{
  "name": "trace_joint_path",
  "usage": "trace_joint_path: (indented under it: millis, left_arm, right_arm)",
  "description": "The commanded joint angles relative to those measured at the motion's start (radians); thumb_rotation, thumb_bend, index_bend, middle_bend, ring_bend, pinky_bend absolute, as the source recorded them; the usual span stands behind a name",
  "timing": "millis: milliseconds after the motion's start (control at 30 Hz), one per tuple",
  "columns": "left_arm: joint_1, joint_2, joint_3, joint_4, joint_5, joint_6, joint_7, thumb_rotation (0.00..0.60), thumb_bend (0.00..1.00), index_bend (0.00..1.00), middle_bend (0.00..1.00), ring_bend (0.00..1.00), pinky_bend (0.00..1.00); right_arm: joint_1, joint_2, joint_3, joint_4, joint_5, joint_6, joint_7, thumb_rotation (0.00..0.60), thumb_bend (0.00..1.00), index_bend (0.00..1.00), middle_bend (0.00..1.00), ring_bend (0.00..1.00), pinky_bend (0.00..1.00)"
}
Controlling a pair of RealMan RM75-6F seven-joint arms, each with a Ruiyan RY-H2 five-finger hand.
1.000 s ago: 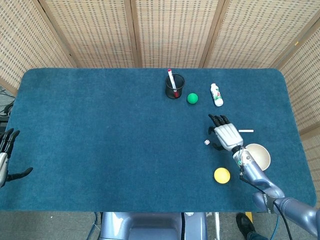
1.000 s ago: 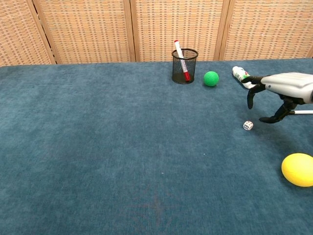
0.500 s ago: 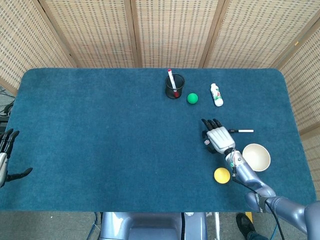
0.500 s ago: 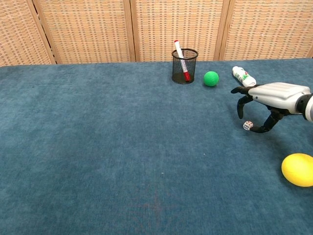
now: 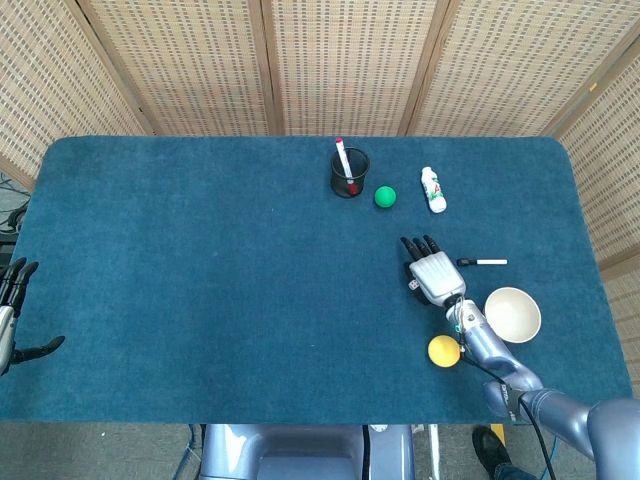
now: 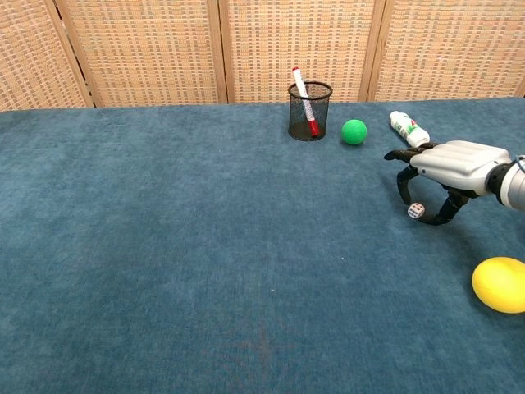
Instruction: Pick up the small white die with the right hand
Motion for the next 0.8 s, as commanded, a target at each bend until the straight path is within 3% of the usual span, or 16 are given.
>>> trace_joint_path:
  millis: [33, 200, 400, 600, 800]
  left_arm:
    - [-0.001, 0.0, 0.0, 0.0, -0.002, -0.001, 0.001, 0.6, 0.0, 0.0, 0.0, 0.0, 0.0]
    - [-0.002, -0.001, 0.0, -0.002, -0.004, -0.004, 0.005, 0.6, 0.0, 0.0, 0.0, 0.0, 0.0]
    - [-0.002, 0.003, 0.0, -0.002, -0.005, -0.005, -0.003, 0.6, 0.0, 0.0, 0.0, 0.0, 0.0]
    - [0.0, 0.009, 0.001, -0.004, 0.002, -0.001, -0.016, 0.6, 0.0, 0.0, 0.0, 0.0, 0.0]
    - [0.006, 0.015, 0.005, -0.005, 0.013, 0.009, -0.032, 0.6, 0.0, 0.0, 0.0, 0.0, 0.0]
  right_arm:
    - [0.001, -0.003, -0.003, 0.005, 0.003, -0.005, -0.002, 0.6, 0.41, 0.53, 0.0, 0.0, 0.0]
    - [0.002, 0.009, 0.007, -0.017, 0.008, 0.0, 0.026, 0.6, 0.41, 0.55, 0.01, 0.0, 0.0]
    - [0.006, 0.085, 0.036, -0.12, 0.012, 0.027, 0.04, 0.6, 0.41, 0.56, 0.02, 0.0, 0.0]
    - [0.014, 0.238, 0.107, -0.328, 0.047, 0.073, -0.006, 0.6, 0.41, 0.56, 0.02, 0.0, 0.0]
    - [0.04, 0.397, 0.195, -0.544, 0.15, 0.106, -0.165, 0.6, 0.45, 0.56, 0.02, 0.0, 0.0]
